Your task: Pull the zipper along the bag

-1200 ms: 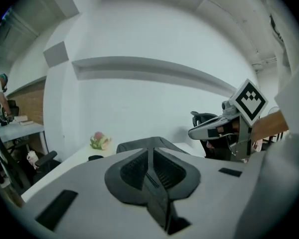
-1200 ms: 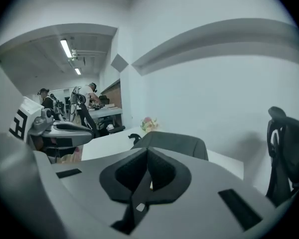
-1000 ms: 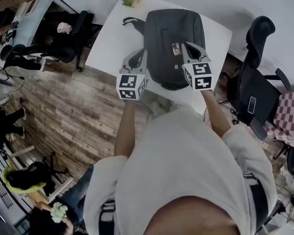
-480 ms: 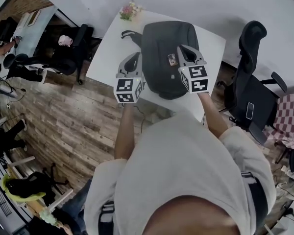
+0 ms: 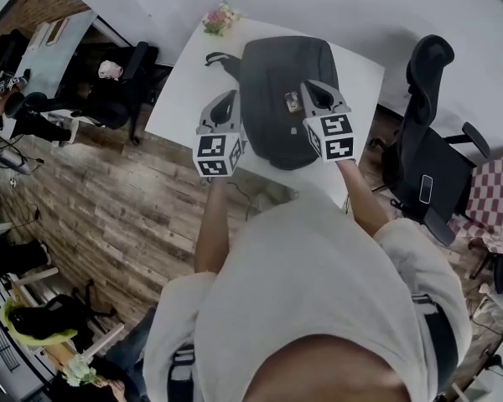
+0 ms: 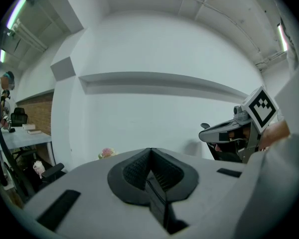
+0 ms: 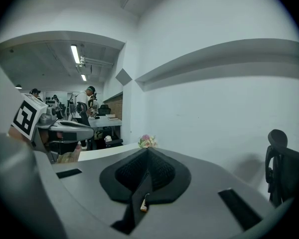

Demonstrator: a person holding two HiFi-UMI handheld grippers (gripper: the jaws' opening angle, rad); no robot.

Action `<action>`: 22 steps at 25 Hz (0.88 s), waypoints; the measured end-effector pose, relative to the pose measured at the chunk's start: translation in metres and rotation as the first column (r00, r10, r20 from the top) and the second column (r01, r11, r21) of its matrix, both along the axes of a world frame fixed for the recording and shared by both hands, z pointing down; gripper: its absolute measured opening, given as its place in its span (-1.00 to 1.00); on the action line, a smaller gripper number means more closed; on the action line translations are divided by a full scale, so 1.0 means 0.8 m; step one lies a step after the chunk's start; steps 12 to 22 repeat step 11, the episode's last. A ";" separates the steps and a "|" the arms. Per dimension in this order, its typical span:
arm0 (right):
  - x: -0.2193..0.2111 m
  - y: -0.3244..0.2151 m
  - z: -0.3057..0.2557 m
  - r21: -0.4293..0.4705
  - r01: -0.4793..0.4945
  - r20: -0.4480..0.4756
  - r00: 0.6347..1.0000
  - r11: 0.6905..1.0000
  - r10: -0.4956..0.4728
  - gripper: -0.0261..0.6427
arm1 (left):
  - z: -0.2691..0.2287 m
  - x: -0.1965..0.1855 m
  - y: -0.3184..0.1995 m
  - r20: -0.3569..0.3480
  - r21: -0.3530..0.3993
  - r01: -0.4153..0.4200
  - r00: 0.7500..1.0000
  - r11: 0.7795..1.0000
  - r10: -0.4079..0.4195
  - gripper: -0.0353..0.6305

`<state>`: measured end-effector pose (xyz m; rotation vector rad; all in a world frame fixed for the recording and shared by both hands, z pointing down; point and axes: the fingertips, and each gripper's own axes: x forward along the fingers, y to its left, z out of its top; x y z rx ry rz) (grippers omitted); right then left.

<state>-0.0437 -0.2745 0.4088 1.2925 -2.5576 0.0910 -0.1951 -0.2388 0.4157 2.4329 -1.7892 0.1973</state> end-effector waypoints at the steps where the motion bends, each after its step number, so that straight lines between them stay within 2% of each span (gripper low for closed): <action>1: -0.001 0.000 0.001 0.000 0.002 -0.002 1.000 1.000 -0.002 -0.88 | 0.001 0.000 0.000 0.001 -0.001 0.001 1.000 1.000 -0.001 -0.82; 22: 0.001 -0.001 0.005 -0.007 0.008 -0.011 1.000 1.000 -0.008 -0.88 | 0.000 0.001 -0.006 0.004 -0.005 0.002 1.000 1.000 -0.002 -0.82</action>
